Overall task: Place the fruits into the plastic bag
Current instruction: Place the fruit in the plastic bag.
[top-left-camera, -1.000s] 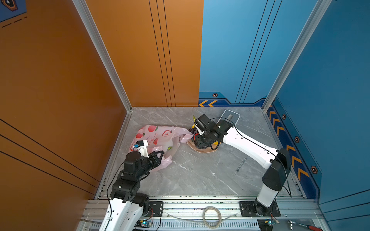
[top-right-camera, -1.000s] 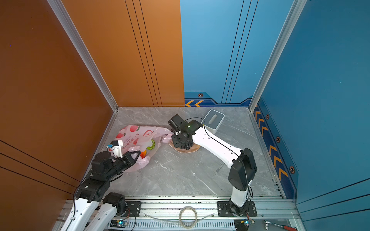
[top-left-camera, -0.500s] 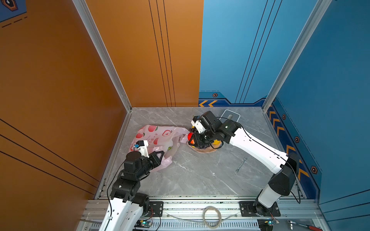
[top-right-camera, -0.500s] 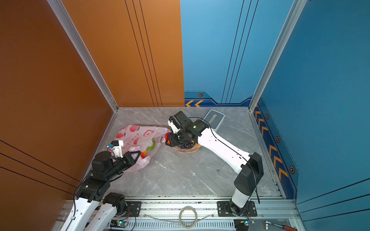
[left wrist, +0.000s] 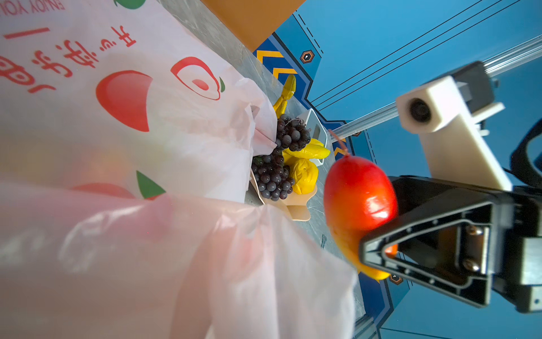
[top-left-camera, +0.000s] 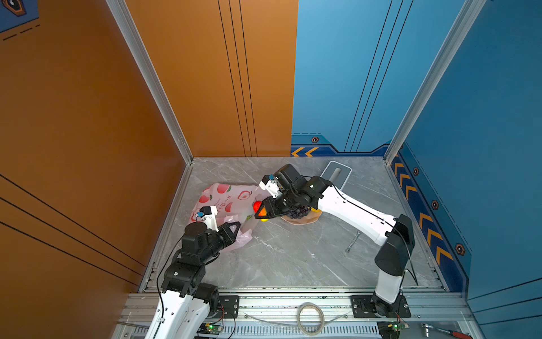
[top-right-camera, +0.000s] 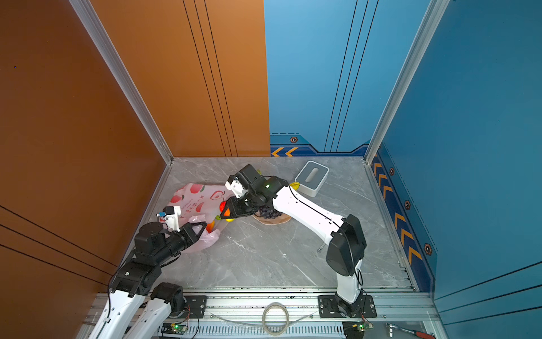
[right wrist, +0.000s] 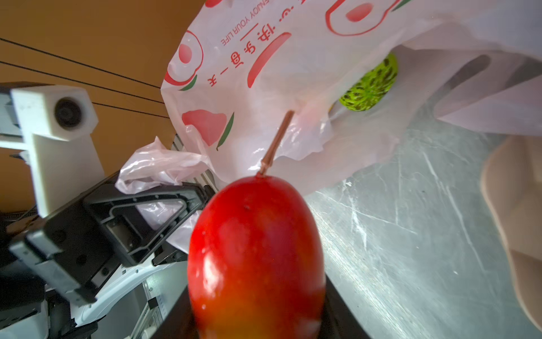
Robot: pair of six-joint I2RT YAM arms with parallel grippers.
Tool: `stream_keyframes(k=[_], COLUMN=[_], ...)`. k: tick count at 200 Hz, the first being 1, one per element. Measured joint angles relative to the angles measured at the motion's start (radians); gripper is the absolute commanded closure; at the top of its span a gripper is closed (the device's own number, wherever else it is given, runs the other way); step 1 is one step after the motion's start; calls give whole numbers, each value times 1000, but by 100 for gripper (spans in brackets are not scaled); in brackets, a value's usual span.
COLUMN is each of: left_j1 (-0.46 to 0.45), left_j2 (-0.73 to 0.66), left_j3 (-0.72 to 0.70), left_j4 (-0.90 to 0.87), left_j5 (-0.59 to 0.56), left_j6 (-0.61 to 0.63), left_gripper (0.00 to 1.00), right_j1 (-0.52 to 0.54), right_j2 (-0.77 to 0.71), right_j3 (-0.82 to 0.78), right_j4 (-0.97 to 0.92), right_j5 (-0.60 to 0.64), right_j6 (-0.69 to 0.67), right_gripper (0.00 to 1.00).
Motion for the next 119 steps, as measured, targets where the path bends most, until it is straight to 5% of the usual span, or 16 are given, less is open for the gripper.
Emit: stream_keyframes(k=[119], left_j1=[5], left_j2=[-45], left_j3=[42], left_j4=[-48], left_j5=[-1], left_j6=[11], left_gripper=[100], right_j1=[26], right_j2=[188], right_j3=[85], right_j4=[8], right_j5=[-84], right_j6=[3], right_gripper=[68])
